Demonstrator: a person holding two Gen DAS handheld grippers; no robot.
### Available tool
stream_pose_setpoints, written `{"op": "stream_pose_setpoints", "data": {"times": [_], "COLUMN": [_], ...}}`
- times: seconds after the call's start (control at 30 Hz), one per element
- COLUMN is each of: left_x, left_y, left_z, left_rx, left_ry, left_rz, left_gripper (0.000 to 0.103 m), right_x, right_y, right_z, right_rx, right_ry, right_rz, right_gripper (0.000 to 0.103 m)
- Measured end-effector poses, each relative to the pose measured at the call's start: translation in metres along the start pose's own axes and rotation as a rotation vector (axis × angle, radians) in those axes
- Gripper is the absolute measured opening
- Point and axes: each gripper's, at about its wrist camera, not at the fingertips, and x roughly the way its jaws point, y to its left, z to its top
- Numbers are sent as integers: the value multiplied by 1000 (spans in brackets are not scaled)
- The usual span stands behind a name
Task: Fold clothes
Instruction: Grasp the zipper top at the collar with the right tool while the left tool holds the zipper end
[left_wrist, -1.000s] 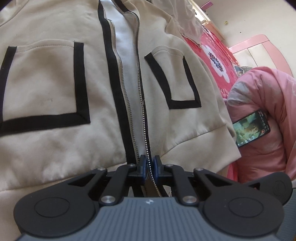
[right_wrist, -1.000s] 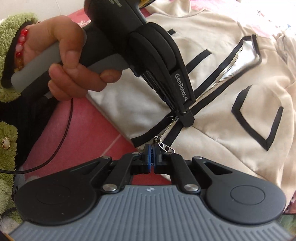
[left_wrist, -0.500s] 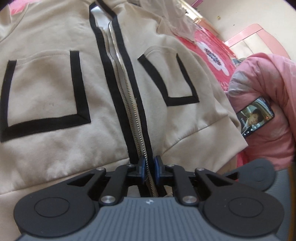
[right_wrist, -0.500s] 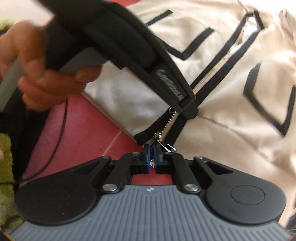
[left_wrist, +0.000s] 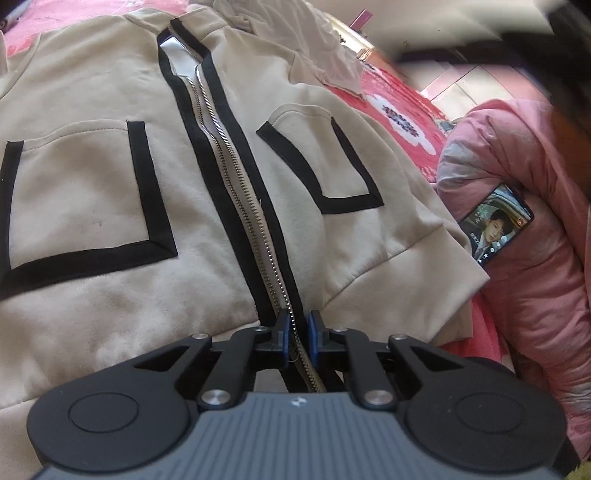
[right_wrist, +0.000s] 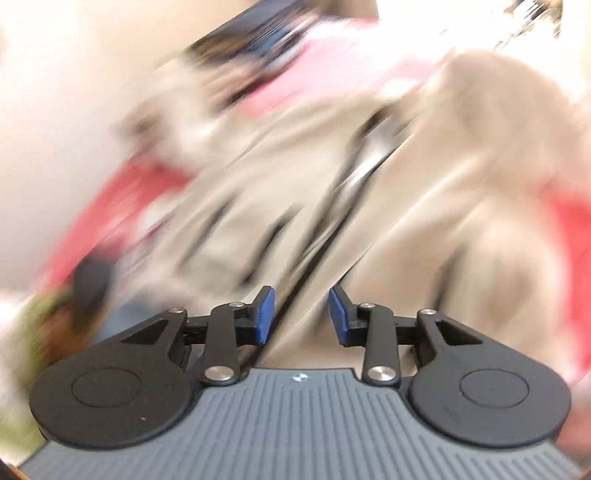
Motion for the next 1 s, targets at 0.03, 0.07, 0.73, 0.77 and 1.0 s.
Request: {"op": "stream_pose_setpoints", "data": {"times": [0.03, 0.07, 0.73, 0.77, 1.0], "left_x": [0, 0, -1, -1, -6], "left_y": [0, -1, 15, 14, 8], "left_z": [-1, -2, 0, 0, -3], "left_rx": [6, 17, 70, 73, 85], "left_ry": [-6, -10, -1, -2, -29], "left_rz": [-2, -2, -108, -105, -79], "left_gripper": [11, 11, 10, 10, 9], "right_x": [10, 30, 258, 252, 197], "right_y": [-5, -8, -57, -66, -91], "right_z": [19, 35, 131, 130, 119], "right_rx": [-16, -35, -23, 37, 291], "right_ry": [-51, -88, -74, -94, -323], "right_rz": [-89, -143, -269, -263, -108], "right_gripper": [32, 32, 30, 26, 8]}}
